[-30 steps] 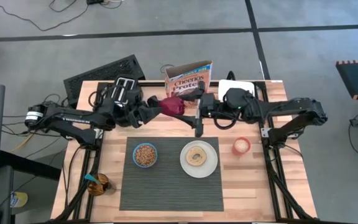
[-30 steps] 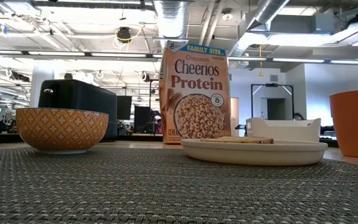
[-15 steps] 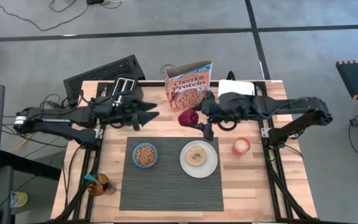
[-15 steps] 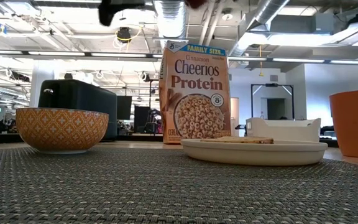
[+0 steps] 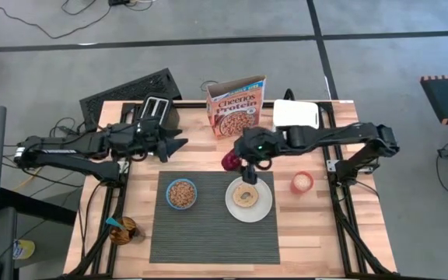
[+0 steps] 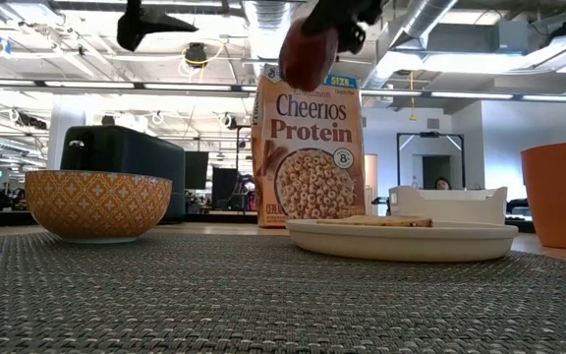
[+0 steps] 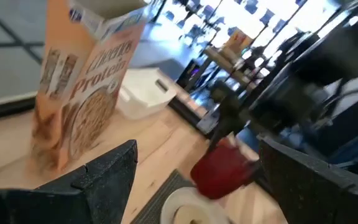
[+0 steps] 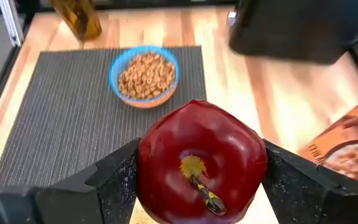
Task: Arrange a breakfast setting
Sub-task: Put the apple on the gray placemat
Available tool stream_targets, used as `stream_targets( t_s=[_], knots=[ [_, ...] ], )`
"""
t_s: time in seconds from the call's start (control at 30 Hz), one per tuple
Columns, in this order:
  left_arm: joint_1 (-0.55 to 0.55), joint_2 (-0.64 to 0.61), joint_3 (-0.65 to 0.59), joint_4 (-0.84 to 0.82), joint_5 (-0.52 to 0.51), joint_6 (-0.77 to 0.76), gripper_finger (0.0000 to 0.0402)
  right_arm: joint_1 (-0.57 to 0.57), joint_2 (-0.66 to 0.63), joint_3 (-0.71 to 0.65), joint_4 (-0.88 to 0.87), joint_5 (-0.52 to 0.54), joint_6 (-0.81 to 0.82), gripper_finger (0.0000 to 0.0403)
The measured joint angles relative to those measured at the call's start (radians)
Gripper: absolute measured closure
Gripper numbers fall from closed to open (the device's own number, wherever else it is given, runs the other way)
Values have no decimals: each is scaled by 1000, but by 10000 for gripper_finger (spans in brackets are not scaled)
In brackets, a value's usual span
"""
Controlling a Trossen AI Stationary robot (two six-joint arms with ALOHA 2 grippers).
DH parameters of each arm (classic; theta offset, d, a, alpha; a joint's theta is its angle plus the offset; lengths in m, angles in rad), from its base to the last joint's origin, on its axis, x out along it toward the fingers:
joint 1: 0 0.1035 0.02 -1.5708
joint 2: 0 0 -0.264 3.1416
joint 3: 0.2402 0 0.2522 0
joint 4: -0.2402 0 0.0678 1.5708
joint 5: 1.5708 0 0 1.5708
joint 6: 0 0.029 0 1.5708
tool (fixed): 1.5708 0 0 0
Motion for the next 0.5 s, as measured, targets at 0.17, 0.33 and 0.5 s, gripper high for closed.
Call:
stream_targets(
  t_s=[0.17,0.33,0.5],
  knots=[
    [-37,-56,16,-20,5,38,82,4,111,102,-41,-1,96,89],
    [-61,-124,60,-106,45,76,82,12,236,232,-87,-1,201,89],
    [-78,-179,66,-184,57,79,82,11,357,329,-103,-1,296,89]
  ],
)
